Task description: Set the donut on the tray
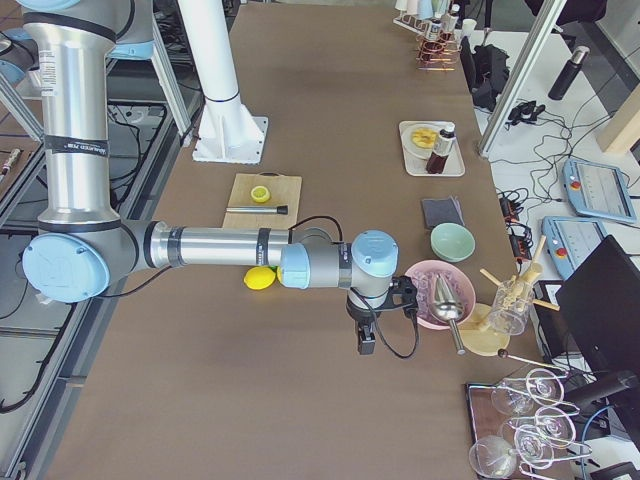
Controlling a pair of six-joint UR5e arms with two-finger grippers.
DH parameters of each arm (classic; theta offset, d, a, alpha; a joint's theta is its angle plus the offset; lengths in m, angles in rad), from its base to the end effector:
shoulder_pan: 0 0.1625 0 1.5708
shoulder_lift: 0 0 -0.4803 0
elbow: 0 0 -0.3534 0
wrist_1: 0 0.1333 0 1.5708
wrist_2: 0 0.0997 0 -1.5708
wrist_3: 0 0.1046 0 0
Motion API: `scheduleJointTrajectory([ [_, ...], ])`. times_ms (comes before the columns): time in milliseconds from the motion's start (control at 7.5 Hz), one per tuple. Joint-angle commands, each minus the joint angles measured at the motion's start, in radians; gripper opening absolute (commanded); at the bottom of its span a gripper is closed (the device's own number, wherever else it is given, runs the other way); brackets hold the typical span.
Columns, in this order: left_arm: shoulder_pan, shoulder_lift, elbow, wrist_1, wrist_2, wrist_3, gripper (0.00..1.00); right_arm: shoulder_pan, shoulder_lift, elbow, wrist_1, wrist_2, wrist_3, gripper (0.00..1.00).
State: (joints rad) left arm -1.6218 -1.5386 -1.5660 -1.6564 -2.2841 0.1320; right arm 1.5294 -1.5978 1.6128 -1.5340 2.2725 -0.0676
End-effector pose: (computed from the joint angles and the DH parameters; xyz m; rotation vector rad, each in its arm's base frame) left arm -0.0873 -0.4372 0.7298 0.1115 0.7062 0.0949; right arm 0.0473 -0.4464 0.7119 0.0589 -0.7013 -0.1226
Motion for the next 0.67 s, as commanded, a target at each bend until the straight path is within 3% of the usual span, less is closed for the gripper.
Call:
scheduleJointTrajectory([
  [0,0.0,0.003,0.01,0.001,-0.001,-0.002,0.99,0.0,-0.005,-0.001,0.0,0.001,0.0,1.0],
  [533,0.0,0.005,0.015,0.001,-0.001,-0.003,0.99,0.0,-0.025,0.004,0.0,0.002,0.0,1.0],
])
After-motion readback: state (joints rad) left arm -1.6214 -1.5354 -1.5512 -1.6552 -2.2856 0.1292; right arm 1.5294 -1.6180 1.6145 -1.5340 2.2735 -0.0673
